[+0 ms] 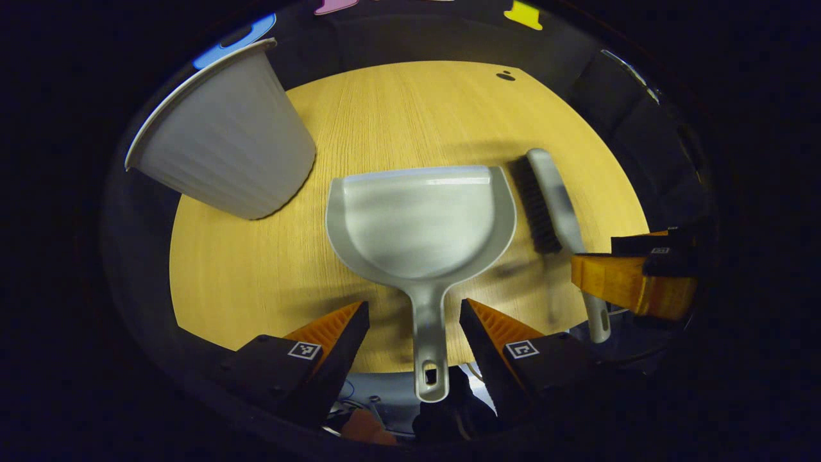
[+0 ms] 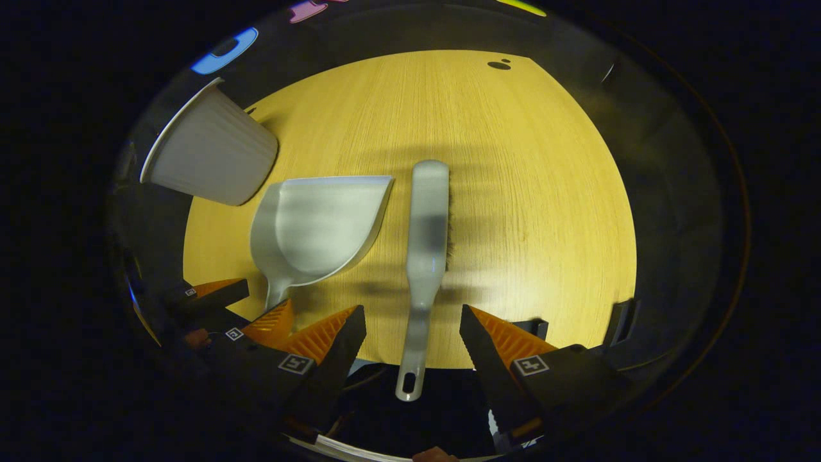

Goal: Pick up the small broom and dustpan from the desktop, sweep the trash into the dustpan with the broom, and then empty the trash into the garbage bin.

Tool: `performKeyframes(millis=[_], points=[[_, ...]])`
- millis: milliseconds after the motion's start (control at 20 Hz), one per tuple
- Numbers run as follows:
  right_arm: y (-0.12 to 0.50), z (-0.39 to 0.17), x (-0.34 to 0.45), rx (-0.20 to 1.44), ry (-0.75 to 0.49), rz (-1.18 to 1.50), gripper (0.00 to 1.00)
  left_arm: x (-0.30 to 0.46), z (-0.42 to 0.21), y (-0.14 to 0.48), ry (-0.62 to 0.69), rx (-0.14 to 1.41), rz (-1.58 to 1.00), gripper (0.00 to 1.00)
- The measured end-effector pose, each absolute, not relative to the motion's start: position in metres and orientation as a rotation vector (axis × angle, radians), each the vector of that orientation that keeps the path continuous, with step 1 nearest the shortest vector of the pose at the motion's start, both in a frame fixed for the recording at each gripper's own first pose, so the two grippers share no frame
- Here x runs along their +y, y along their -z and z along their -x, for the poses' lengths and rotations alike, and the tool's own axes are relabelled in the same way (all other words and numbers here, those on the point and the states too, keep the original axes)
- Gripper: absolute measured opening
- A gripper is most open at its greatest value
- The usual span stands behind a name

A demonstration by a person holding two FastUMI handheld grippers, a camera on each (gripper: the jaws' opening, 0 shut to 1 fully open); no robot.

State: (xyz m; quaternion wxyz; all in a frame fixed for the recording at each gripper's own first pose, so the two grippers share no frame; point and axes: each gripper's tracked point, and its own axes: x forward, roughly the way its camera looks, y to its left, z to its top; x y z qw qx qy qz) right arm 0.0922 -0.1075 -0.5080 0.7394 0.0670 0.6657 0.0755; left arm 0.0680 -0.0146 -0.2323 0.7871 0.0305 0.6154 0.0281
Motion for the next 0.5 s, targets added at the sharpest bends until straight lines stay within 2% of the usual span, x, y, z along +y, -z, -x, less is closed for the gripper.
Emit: performKeyframes(millis=[250,300,450,500], points=[[0.455,-0.093,-0.1,1.344,-0.16,-0.2,0.96,-0.019,-0.06,0.179,-0.017,1.186,-0.049,0.87],[0.442,-0.095,-0.098,1.31,-0.154,-0.205,0.93,-0.018,-0.061,0.166,-0.015,1.145,-0.059,0.87],[0.403,-0.101,-0.09,1.2,-0.156,-0.204,0.96,-0.02,-0.067,0.126,-0.002,1.003,-0.06,0.87],[0.388,-0.106,-0.089,1.149,-0.155,-0.192,0.92,-0.022,-0.07,0.112,0.008,0.952,-0.045,0.87]])
